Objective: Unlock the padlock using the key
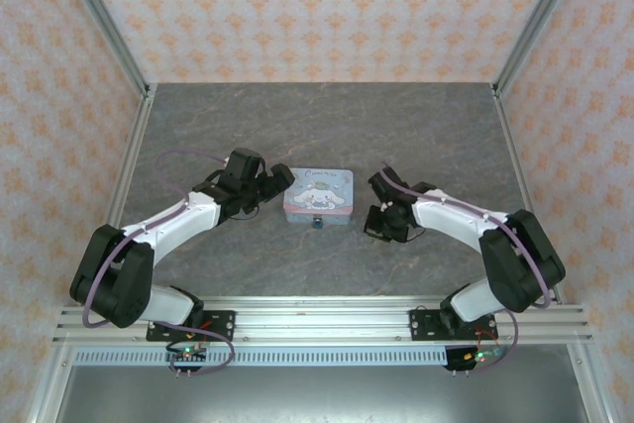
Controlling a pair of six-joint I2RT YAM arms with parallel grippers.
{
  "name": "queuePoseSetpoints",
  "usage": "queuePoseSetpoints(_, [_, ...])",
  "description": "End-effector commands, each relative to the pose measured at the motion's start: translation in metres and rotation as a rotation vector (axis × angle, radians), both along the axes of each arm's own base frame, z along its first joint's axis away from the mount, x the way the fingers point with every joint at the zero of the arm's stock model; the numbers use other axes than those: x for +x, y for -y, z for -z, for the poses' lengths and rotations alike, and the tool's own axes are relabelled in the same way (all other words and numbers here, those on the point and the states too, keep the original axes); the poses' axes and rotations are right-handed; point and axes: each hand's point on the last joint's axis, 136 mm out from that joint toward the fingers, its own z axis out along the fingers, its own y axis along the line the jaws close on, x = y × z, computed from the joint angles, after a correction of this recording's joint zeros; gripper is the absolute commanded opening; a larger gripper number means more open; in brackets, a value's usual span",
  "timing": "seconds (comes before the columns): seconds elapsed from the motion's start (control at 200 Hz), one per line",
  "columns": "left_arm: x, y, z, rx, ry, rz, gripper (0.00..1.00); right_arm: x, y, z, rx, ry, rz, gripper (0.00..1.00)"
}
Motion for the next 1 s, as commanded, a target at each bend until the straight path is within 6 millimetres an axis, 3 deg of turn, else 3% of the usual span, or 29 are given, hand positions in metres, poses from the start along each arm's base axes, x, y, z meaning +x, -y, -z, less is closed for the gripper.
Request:
queuePoseSetpoints(0.0, [0.004, 0.005, -0.016, -0.016, 0.041, 0.015, 1.0, -0.002, -0.005, -0.008, 0.039, 0.048, -0.044, 0.0])
queuePoseSetpoints(0.57, [0.0, 0.021, -0.023, -0.066, 0.038, 0.072, 1.0, 0.007, -0.034, -0.056, 0.292, 0.334, -0.178, 0.0])
queuePoseSetpoints(0.636, [0.0, 0.026, -0.025, -0.081, 0.035, 0.083, 1.0, 0.011, -0.035, -0.057, 0.303, 0.349, -0.161, 0.0])
queuePoseSetpoints(0.866, [-0.001, 0.054, -0.039, -0.183, 0.029, 0.108, 1.0, 0.021, -0.056, -0.097, 0.492, 0.475, -0.144, 0.0])
queuePoseSetpoints(0.996, [-0.001, 0.07, -0.047, -0.246, 0.018, 0.106, 1.0, 0.027, -0.059, -0.11, 0.548, 0.508, -0.112, 0.0])
